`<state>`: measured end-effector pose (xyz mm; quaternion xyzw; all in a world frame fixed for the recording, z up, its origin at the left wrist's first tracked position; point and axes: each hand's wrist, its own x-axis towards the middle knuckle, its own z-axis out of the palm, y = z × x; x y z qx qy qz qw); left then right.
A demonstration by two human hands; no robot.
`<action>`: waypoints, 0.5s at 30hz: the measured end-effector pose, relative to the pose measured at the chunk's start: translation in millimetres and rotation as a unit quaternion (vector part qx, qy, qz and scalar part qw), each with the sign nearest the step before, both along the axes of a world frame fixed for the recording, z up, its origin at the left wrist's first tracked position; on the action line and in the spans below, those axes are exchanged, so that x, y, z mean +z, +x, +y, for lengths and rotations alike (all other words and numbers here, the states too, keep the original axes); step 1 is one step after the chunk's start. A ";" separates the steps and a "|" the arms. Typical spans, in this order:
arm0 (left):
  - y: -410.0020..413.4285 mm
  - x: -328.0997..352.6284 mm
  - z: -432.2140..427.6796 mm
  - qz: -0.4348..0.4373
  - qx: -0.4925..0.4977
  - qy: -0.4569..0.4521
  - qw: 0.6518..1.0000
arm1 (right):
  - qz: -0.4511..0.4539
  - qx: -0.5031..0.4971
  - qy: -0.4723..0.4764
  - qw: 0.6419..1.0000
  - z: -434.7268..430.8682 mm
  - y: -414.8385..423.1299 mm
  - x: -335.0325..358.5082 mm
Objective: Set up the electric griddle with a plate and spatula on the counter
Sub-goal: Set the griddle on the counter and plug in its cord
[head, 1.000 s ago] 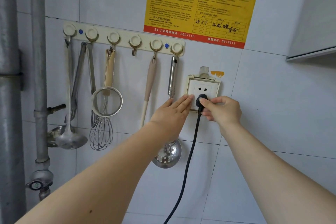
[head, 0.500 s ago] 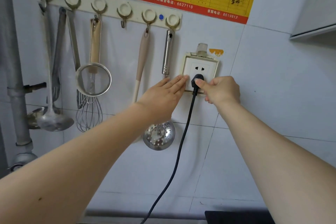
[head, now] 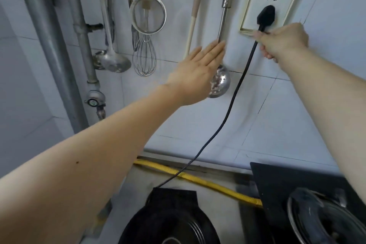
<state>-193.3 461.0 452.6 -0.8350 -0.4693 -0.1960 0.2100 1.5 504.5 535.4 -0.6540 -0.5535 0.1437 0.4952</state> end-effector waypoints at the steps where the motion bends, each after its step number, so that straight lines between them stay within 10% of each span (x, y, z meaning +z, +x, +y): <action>1: -4.4 -12.6 -9.7 -0.026 -0.005 -0.015 1.000 | 0.007 0.017 -0.009 1.000 -9.4 -8.6 -23.8; 10: -41.0 -157.2 -93.0 -0.105 0.022 -0.241 0.965 | -0.010 0.174 -0.203 0.963 -130.0 -82.5 -261.1; 15: -78.3 -229.6 -119.8 -0.233 0.129 -0.409 0.873 | -0.060 0.117 -0.300 0.945 -162.6 -43.3 -331.0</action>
